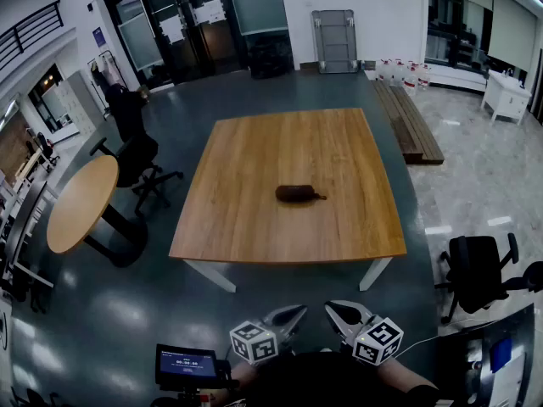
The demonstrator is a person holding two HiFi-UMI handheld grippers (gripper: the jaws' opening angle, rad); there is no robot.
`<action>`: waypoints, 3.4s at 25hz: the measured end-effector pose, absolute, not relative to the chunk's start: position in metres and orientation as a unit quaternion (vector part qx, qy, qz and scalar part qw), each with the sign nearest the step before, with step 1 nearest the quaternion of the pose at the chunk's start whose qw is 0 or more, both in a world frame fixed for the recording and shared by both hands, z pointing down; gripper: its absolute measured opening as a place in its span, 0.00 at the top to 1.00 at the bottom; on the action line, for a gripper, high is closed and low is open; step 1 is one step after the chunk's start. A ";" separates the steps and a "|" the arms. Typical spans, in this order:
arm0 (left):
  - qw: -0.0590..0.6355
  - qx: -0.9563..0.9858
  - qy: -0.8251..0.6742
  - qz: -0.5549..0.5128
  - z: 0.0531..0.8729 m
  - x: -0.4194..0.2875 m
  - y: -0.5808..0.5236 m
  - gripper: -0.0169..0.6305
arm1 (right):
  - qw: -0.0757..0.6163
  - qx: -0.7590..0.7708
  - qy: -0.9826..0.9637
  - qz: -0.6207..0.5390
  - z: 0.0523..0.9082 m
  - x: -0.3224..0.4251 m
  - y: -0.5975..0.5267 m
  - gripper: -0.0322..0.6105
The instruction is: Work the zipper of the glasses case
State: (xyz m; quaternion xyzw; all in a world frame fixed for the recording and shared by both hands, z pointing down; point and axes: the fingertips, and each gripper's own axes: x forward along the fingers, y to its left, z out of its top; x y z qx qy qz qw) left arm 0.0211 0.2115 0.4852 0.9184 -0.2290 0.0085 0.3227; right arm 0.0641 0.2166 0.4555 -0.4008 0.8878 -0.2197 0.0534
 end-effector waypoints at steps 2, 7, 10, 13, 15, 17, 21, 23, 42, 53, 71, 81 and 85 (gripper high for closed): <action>0.322 0.919 -0.226 0.009 0.486 0.024 0.211 0.97 | 0.053 -0.402 0.888 -0.219 0.456 0.066 0.216 0.94; 0.323 0.920 -0.223 0.011 0.487 0.028 0.212 0.97 | 0.054 -0.403 0.887 -0.219 0.457 0.070 0.217 0.94; 0.322 0.920 -0.223 0.011 0.488 0.030 0.212 0.97 | 0.054 -0.402 0.887 -0.218 0.459 0.071 0.217 0.94; 0.323 0.919 -0.227 0.011 0.488 0.028 0.213 0.97 | 0.053 -0.398 0.890 -0.217 0.458 0.069 0.218 0.94; 0.323 0.918 -0.229 0.011 0.486 0.024 0.216 0.97 | 0.053 -0.397 0.891 -0.216 0.456 0.066 0.221 0.94; 0.318 0.919 -0.231 0.009 0.481 0.019 0.216 0.97 | 0.059 -0.397 0.891 -0.211 0.450 0.063 0.220 0.94; 0.304 0.924 -0.234 0.002 0.465 0.018 0.202 0.97 | 0.082 -0.397 0.891 -0.202 0.432 0.068 0.208 0.94; 0.308 0.922 -0.235 0.001 0.461 0.020 0.200 0.97 | 0.088 -0.399 0.888 -0.210 0.429 0.072 0.206 0.94; 0.349 0.913 -0.213 -0.013 0.473 -0.010 0.034 0.97 | 0.071 -0.478 0.847 -0.221 0.448 0.078 0.045 0.89; 0.387 0.890 -0.239 -0.022 0.487 -0.076 -0.062 0.97 | -0.384 -0.427 0.816 0.069 0.560 0.057 -0.093 0.77; 0.402 0.839 -0.365 -0.031 0.504 -0.056 -0.092 0.97 | -0.561 -0.199 0.765 0.248 0.685 0.073 -0.216 0.47; 0.403 0.828 -0.389 -0.037 0.505 -0.064 -0.103 0.97 | -0.489 -0.218 0.811 0.237 0.637 0.061 -0.232 0.58; 0.408 0.828 -0.381 -0.057 0.503 -0.085 -0.125 0.97 | -0.430 -0.214 0.817 0.320 0.565 0.047 -0.222 0.59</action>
